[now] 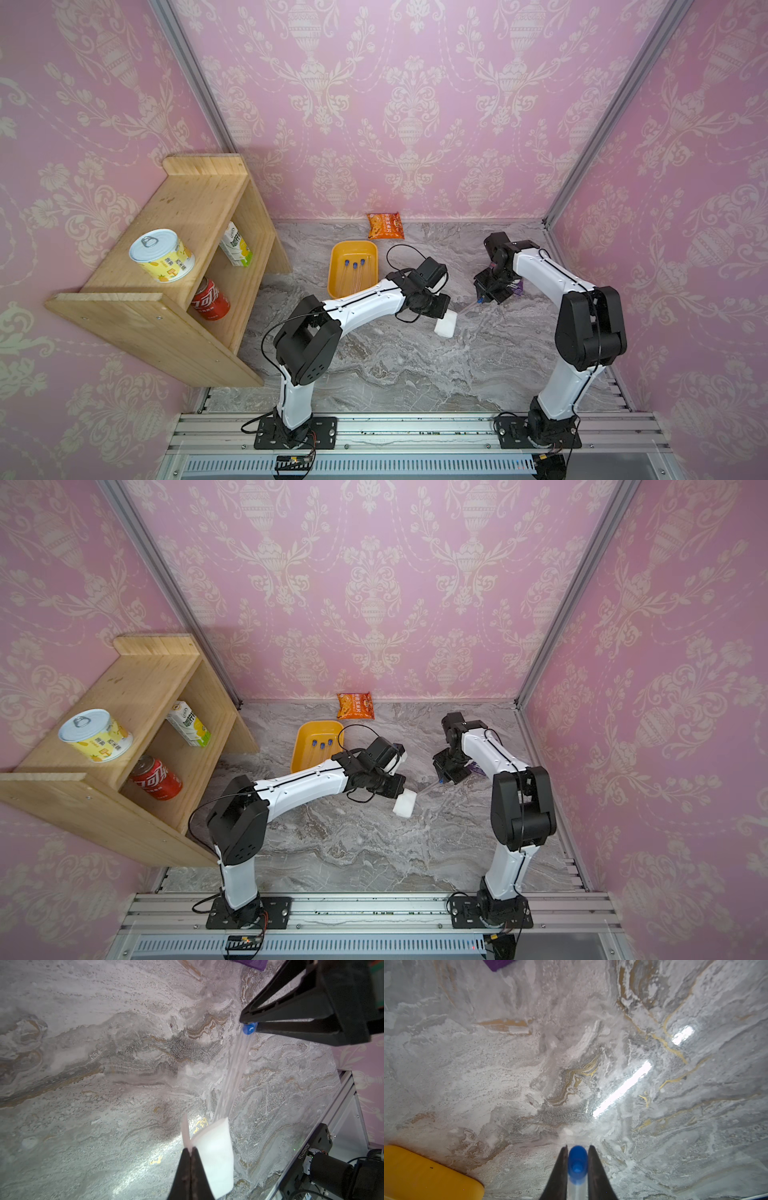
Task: Wipe the exteriors of test tubes
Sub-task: Wipe the dirt from the test tube.
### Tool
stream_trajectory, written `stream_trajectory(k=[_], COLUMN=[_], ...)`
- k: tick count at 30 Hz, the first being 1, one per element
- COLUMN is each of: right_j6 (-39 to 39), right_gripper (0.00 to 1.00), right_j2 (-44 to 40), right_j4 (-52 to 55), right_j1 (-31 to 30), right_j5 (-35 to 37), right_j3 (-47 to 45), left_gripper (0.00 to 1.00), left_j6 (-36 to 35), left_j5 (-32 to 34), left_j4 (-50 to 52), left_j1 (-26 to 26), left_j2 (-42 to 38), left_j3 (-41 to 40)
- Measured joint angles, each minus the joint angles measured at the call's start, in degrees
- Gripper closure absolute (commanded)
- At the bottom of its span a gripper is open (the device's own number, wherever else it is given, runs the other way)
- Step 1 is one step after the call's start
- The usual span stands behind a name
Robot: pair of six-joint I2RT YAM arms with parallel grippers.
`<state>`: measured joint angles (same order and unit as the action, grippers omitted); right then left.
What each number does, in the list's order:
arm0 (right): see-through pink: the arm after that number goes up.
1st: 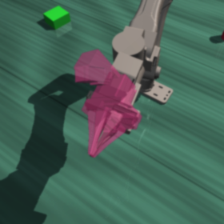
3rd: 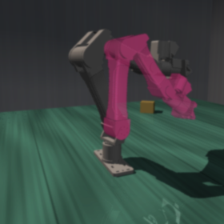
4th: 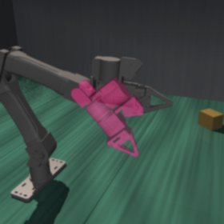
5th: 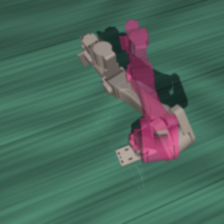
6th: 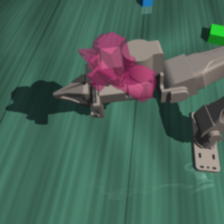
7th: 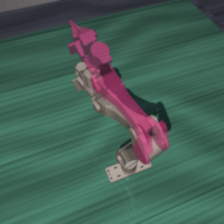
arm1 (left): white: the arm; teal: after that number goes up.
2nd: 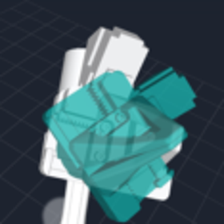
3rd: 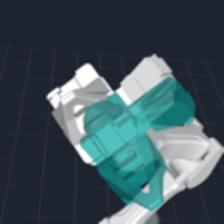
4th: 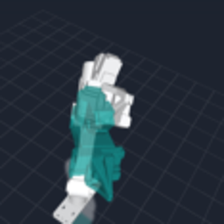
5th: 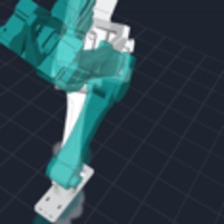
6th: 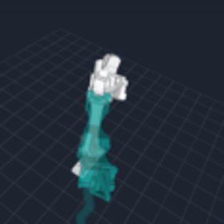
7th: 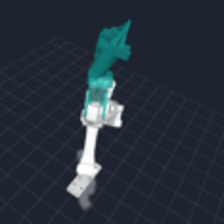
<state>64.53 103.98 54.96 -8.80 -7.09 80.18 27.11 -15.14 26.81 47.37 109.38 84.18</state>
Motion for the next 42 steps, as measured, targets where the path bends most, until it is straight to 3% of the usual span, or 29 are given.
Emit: stream_trajectory(k=[29,42], right_j6=[0.0,0.0], right_gripper=[0.9,0.9], right_j2=[-4.6,-4.6], right_j4=[0.5,1.2], right_j1=[-0.2,0.1], right_j5=[-0.1,-0.1], right_j3=[-1.6,-1.8], left_gripper=[1.0,1.0], left_j6=[0.0,0.0], left_j5=[-2.2,-3.6], left_j4=[-2.1,-2.5], left_j1=[0.0,0.0], left_j2=[14.2,14.4], left_j3=[20.1,18.0])
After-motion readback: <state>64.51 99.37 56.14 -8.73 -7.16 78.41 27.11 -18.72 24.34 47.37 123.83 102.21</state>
